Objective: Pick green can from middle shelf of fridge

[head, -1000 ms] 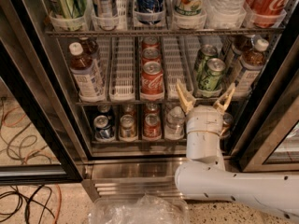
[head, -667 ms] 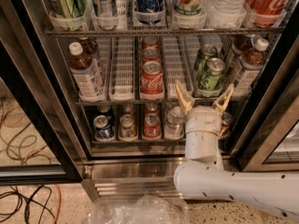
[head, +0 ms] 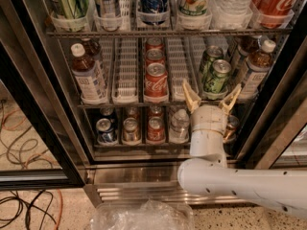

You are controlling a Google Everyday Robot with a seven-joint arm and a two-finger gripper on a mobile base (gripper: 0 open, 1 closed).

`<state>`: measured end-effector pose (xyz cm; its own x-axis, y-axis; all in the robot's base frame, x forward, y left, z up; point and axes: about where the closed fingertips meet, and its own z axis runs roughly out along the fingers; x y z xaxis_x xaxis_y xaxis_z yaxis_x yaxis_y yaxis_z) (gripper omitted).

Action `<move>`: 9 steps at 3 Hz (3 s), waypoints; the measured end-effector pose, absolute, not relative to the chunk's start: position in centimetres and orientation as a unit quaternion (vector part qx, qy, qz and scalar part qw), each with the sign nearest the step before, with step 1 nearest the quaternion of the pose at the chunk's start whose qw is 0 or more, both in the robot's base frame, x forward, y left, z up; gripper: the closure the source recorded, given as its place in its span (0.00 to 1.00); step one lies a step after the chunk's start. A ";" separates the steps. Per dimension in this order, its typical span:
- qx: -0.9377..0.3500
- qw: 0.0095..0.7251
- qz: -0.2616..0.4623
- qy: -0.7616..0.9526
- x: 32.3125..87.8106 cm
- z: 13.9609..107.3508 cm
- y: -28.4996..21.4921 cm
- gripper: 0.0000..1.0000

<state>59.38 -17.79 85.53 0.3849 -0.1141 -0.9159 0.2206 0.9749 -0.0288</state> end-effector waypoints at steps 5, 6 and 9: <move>0.067 0.836 -0.114 0.532 62.8 86.1 -19.2 0.28; 0.078 0.839 -0.122 0.525 64.1 86.8 -19.8 0.28; 0.083 0.836 -0.127 0.527 64.9 86.7 -20.2 0.92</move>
Offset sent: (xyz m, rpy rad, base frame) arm 0.0246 -0.0373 0.0126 0.0407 -0.0546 -0.1212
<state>64.87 -20.17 86.69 0.4117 -0.1260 -0.9026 0.3001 0.9539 0.0037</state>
